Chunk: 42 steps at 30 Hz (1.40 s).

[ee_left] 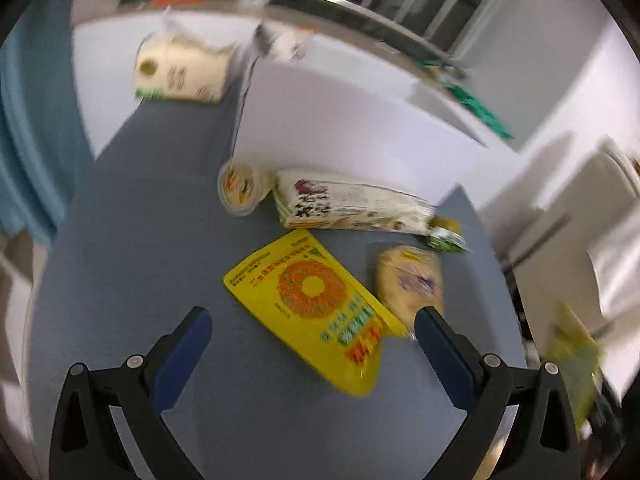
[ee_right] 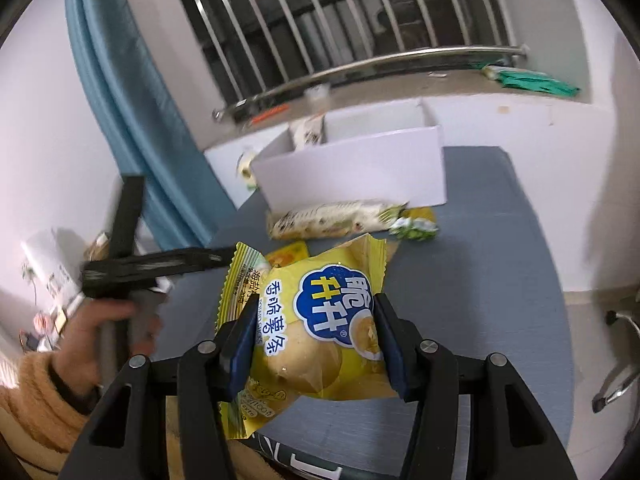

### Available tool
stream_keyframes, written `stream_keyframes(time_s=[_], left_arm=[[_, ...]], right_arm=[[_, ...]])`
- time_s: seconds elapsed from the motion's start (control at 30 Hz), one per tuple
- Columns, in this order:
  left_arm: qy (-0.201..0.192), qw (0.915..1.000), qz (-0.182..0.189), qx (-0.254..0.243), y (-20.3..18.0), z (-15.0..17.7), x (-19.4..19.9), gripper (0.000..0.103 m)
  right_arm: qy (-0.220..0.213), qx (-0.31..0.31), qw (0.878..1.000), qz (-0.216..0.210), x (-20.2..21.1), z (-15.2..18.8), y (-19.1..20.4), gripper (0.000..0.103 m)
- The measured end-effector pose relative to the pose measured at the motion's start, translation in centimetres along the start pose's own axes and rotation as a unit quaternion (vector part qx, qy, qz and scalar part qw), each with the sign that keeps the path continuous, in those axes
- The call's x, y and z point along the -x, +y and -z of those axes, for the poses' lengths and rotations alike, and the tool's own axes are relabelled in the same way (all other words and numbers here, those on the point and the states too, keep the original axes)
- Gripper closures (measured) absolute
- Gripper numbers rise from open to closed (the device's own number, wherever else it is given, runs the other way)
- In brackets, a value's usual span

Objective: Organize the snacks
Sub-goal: 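Grasp the yellow sunflower-print pack with the left gripper while the right holds the chip bag, then carry both packs into the white box and open both grippers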

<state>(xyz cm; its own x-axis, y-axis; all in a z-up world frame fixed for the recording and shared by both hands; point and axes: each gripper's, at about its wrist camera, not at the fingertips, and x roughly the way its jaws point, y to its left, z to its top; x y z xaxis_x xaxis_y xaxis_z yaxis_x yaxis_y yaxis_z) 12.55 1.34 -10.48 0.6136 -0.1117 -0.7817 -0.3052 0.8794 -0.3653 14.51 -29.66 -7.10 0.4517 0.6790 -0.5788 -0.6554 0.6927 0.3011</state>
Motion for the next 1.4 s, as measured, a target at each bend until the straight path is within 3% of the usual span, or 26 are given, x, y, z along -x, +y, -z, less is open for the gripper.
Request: stream_keyframes(time_s=[0.17,0.27,0.3,0.37,0.4,0.43,0.5,0.57,0.63,0.87,1.07,1.2,1.4], left_arm=[[0.016,0.9976,-0.061,0.029,-1.5,-0.5,-3.9,0.0],[0.029,0.994,-0.102,0.027,-2.2,-0.6,-6.0,0.0],[0.023,0.9922,-0.122,0.005,-3.0,-0.4,-6.3,0.001],[0.024,0.9897,-0.138,-0.028,-3.8,-0.1,-6.8,0.007],[0.014,0.9879,-0.145,-0.055,-4.3,0.2,-6.8,0.023],[0.008,0.9876,-0.139,-0.072,-4.5,0.3,-6.5,0.047],[0.014,0.9893,-0.12,-0.082,-4.3,0.3,-6.0,0.064],[0.017,0.9921,-0.092,-0.083,-3.7,0.4,-5.5,0.07],[0.01,0.9913,-0.089,-0.097,-3.2,0.8,-4.4,0.074],[-0.049,0.987,-0.016,-0.152,-2.5,1.0,3.8,0.075],[-0.119,0.9785,0.043,-0.163,-3.1,-3.7,9.7,0.075],[-0.152,0.9739,0.06,-0.158,-4.2,-9.7,9.8,0.075],[-0.147,0.9746,0.066,-0.156,-6.0,-17.7,5.5,0.075]], right_arm=[[-0.01,-0.004,1.0,0.012,0.7,0.1,-0.6,0.045],[-0.012,-0.006,1.0,0.012,0.8,0.1,-1.1,0.045],[-0.011,-0.007,1.0,0.012,0.8,0.1,-1.2,0.045],[-0.013,-0.008,1.0,0.011,1.1,0.2,-1.3,0.045],[-0.013,-0.007,1.0,0.011,1.1,0.2,-1.4,0.045],[-0.012,-0.007,1.0,0.011,1.1,0.2,-1.4,0.045],[-0.011,-0.005,1.0,0.01,1.0,0.2,-1.6,0.045],[-0.01,-0.007,1.0,0.008,0.9,0.3,-1.5,0.045],[-0.009,-0.008,1.0,0.004,0.6,0.3,-1.4,0.045],[-0.005,0.01,1.0,-0.01,-1.0,-1.0,-0.6,0.044],[-0.012,0.029,0.999,-0.031,-3.0,-5.0,0.5,0.044],[-0.03,0.043,0.998,-0.023,-5.2,-10.4,0.5,0.044],[-0.049,0.026,0.998,0.001,-9.7,-19.4,-1.3,0.044]])
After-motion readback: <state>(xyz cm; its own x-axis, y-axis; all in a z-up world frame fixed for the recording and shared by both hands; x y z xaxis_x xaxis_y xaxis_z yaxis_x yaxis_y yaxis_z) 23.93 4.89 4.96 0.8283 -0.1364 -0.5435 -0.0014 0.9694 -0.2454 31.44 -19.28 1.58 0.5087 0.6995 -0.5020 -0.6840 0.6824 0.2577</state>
